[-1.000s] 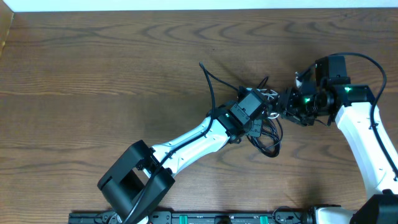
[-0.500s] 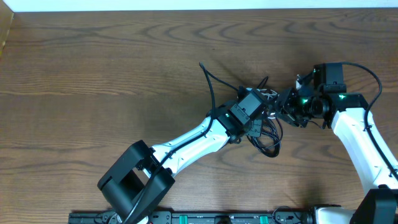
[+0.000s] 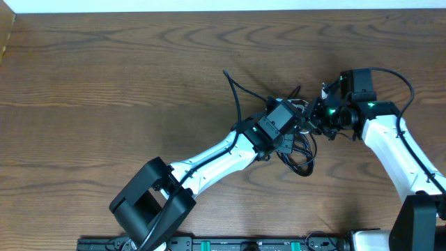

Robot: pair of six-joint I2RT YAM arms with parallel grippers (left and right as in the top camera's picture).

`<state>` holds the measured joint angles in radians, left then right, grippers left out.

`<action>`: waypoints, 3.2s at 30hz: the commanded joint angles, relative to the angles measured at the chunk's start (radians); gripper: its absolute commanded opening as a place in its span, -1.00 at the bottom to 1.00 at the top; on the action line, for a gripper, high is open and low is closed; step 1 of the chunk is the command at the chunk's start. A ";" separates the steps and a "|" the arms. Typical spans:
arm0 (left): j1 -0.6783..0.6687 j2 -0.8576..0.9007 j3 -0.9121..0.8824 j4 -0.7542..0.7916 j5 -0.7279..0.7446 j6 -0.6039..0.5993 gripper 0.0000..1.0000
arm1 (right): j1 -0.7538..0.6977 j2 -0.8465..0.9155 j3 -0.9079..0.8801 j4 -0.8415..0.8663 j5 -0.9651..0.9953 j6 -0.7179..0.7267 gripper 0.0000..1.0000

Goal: Untangle cables

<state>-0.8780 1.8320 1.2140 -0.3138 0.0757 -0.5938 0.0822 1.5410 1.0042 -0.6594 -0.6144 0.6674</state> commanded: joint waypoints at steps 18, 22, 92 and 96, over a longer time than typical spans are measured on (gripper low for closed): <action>0.021 0.001 -0.004 0.011 -0.038 -0.059 -0.85 | -0.298 -0.277 -0.004 -0.238 -0.500 -0.397 -0.97; 0.020 0.001 -0.004 0.012 -0.077 -0.059 -0.85 | -0.293 -0.288 -0.004 -0.293 -0.278 -0.407 -0.97; 0.019 -0.005 -0.004 -0.015 -0.084 -0.077 -0.85 | -0.291 -0.143 -0.273 0.470 -0.690 -0.103 -0.97; 0.019 -0.005 -0.004 -0.006 -0.089 -0.091 -0.85 | -0.285 -0.143 -0.273 0.419 -0.739 -0.143 -0.97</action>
<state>-0.8612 1.8320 1.2140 -0.3180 0.0162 -0.6594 -0.2073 1.4181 0.7307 -0.2234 -1.1892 0.5865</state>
